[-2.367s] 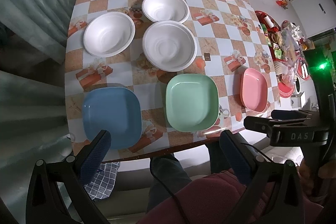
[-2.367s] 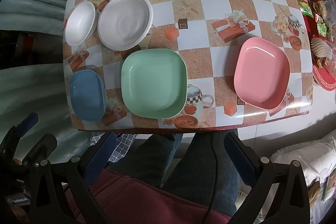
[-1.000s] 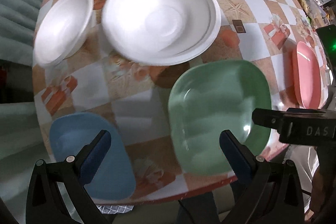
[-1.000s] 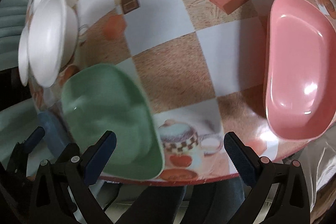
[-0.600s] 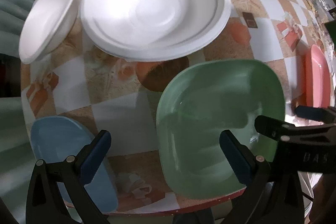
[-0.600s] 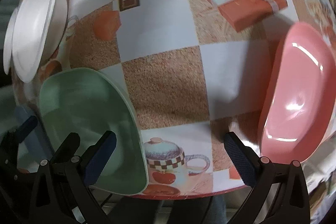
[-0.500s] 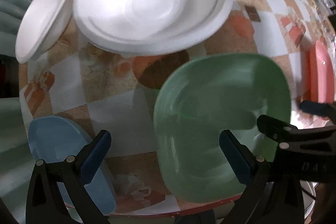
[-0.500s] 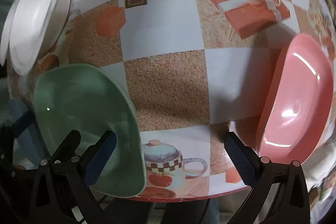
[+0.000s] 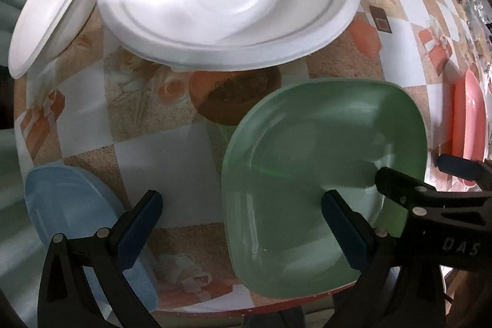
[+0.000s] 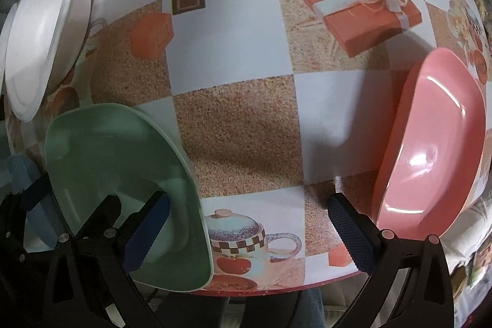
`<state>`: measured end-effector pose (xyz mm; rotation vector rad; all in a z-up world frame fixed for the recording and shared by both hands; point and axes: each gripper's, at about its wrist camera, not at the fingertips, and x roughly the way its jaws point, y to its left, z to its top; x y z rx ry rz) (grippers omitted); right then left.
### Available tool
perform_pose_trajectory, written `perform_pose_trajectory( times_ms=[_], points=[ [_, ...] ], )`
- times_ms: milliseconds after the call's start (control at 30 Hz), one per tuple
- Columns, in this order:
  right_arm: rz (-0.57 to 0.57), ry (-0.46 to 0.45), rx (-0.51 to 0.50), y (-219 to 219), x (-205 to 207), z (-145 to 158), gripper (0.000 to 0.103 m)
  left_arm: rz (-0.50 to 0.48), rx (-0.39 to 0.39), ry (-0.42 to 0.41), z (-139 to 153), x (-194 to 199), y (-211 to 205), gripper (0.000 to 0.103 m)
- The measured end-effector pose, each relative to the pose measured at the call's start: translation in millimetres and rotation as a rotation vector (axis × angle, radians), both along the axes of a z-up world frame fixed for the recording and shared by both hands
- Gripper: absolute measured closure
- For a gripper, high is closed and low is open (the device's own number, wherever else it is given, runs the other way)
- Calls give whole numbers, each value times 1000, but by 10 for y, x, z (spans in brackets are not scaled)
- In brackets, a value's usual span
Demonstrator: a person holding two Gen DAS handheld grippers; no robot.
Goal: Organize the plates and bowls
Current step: 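Lower both grippers onto the green square plate rim and close them, then lift the green plate with both grippers and lower it onto the blue plate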
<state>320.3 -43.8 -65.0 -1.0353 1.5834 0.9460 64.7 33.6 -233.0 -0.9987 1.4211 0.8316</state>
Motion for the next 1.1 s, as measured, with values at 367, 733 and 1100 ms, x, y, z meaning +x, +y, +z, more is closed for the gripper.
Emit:
perform_pose_trajectory(
  times_ms=[367, 733, 1100],
  points=[
    [81, 67, 102, -133, -166, 129, 90, -111, 48, -50, 51, 202, -148, 40],
    [41, 111, 60, -169, -96, -6, 90, -27, 33, -48, 23, -34, 121, 85],
    [49, 97, 49, -213, -169, -32, 90, -30, 61, -61, 270, -28, -7, 86]
  ],
)
